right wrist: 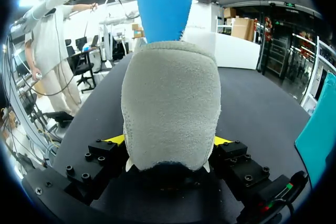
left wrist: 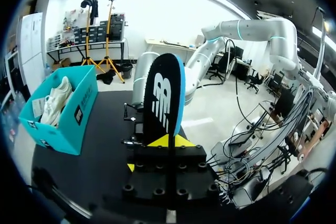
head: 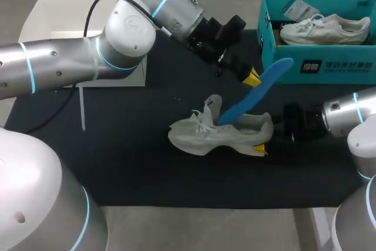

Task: Take the shoe out of the shoebox, open the shoe tongue, remove and reinsert the insole, then place the shoe into the shoebox

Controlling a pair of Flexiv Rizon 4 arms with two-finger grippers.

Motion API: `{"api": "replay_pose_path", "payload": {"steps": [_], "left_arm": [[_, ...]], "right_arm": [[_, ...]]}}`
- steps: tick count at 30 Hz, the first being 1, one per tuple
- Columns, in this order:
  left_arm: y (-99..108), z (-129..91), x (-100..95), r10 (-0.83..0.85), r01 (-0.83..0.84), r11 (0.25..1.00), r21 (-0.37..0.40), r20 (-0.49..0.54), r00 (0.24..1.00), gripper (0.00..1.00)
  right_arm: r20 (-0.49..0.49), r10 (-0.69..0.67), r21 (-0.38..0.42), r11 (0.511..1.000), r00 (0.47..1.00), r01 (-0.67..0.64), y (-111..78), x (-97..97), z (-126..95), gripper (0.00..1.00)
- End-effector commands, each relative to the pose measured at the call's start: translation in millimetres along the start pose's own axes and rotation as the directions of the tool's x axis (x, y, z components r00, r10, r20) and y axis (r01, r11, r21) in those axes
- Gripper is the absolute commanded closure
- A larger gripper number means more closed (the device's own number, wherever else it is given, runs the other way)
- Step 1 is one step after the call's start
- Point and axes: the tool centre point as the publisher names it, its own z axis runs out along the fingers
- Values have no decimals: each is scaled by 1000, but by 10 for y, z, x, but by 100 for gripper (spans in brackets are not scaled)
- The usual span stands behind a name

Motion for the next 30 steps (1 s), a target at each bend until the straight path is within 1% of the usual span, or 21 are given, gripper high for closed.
{"api": "replay_pose_path", "payload": {"steps": [1,3,8,11,13,16,20,25,26,28,30], "left_arm": [[-20,-175,331,1,-3,999,49,51,999,100],[-73,-212,429,-3,-1,997,83,53,999,100],[-229,-287,669,-26,11,975,223,61,998,100],[-298,-333,791,-23,7,967,256,58,998,100],[-334,-352,865,-19,5,965,264,53,998,100],[-401,-339,988,-20,11,950,311,25,1000,100],[-495,-306,1185,15,12,928,373,-69,998,100],[-546,-292,1391,71,-8,910,415,-137,988,100],[-556,-276,1437,85,-13,904,427,-151,985,100],[-571,-245,1521,109,-26,905,425,-173,979,100],[-614,-209,1623,124,-24,894,448,-195,973,100]], "right_arm": [[2,0,1,1000,1000,0,-19,8,15,100],[2,0,1,1000,1000,0,-19,8,15,100],[2,0,1,1000,1000,0,-19,8,15,100],[2,0,1,1000,1000,0,-19,8,15,100],[2,0,1,1000,1000,0,-19,8,15,100],[2,0,1,1000,1000,0,-19,8,15,100],[2,0,1,1000,1000,0,-19,8,15,100],[2,0,1,1000,1000,0,-19,8,15,100],[2,0,1,1000,1000,0,-19,8,15,100],[2,0,1,1000,1000,0,-19,8,15,100],[2,0,1,1000,1000,0,-19,8,15,100]]}}
